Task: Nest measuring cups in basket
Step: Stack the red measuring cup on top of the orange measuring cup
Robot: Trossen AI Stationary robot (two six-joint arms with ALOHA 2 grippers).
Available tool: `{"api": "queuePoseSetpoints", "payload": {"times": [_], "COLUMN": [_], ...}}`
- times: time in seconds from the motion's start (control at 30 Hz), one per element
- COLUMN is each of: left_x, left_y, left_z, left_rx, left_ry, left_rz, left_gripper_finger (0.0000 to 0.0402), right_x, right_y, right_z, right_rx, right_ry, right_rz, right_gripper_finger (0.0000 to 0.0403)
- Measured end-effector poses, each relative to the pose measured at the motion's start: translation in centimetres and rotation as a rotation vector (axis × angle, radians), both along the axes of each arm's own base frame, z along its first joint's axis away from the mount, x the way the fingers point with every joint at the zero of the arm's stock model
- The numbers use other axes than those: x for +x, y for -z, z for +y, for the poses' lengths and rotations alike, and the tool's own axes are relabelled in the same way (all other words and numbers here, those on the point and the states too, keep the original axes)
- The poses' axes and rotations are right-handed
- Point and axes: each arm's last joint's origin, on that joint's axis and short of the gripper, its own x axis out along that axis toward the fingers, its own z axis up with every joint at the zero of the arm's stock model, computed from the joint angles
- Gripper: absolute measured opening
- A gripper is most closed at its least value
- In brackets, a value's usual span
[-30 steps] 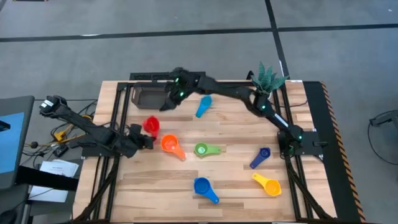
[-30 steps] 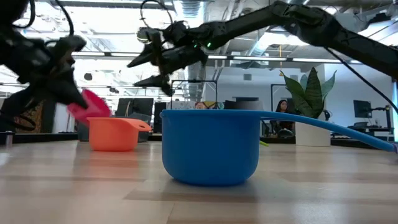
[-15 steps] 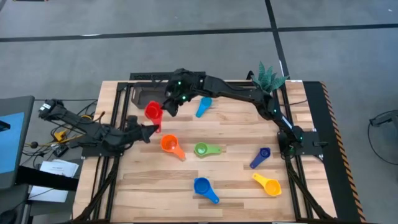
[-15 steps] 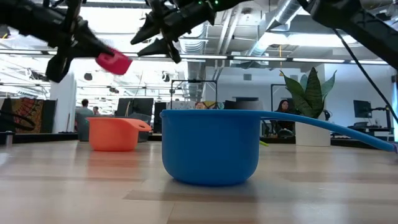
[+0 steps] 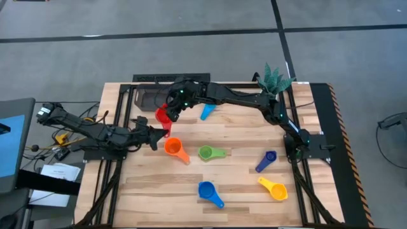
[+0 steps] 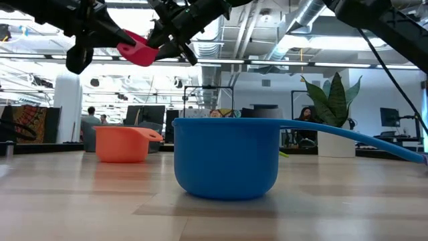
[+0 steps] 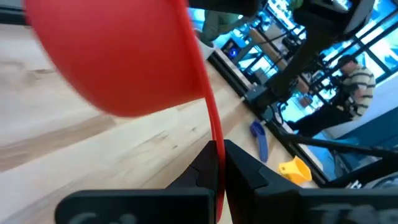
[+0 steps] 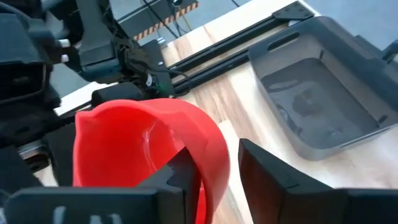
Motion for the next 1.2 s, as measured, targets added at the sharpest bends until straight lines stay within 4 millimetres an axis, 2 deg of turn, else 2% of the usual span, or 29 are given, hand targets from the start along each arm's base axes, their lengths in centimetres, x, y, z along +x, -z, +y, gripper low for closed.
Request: {"api": "queuePoseSetpoints", "payload": {"times": [0.1, 0.27, 0.47, 0.6, 0.7, 0.83, 0.93, 1.03, 1.1, 1.2], "left_x": [0.0, -0.1, -0.8, -2.2, -3.8, -6.0, -7.2, -7.4, -7.2, -6.7], "left_y": [-0.1, -0.4, -0.1, -0.4, -1.3, -3.0, -3.8, -4.0, -3.8, -3.1], "left_z": [0.0, -0.1, 0.0, 0.4, 0.9, 1.7, 2.1, 2.2, 2.1, 1.8], "left_rx": [-0.01, -0.043, -0.088, -0.115, -0.114, -0.076, -0.05, -0.043, -0.038, -0.039], "left_ry": [0.0, 0.053, 0.18, 0.229, 0.221, 0.188, 0.171, 0.175, 0.192, 0.206], "left_rz": [-0.01, -0.027, 0.019, 0.044, 0.115, 0.253, 0.35, 0.391, 0.425, 0.488], "left_gripper_finger": [0.0, 0.0017, 0.0107, 0.0166, 0.0191, 0.0197, 0.0192, 0.0186, 0.0183, 0.018], "right_x": [0.1, 0.3, 0.1, 0.0, 0.1, 0.7, 1.7, 2.6, 2.5, 3.4], "right_y": [0.1, 0.5, 0.5, 0.7, 0.7, 1.0, 2.4, 4.5, 5.2, 6.8], "right_z": [0.6, 1.5, 2.4, 3.1, 4.3, 6.4, 7.9, 8.7, 8.7, 9.0], "right_rx": [-0.001, -0.048, -0.1, -0.155, -0.194, -0.274, -0.353, -0.397, -0.404, -0.439], "right_ry": [-0.007, -0.041, -0.084, -0.137, -0.189, -0.26, -0.286, -0.318, -0.337, -0.341], "right_rz": [0.008, 0.032, 0.082, 0.121, 0.128, 0.114, 0.121, 0.15, 0.196, 0.2], "right_gripper_finger": [0.01, 0.0017, 0.0009, 0.0009, 0.0007, 0.0007, 0.0007, 0.0007, 0.0007, 0.0007]}}
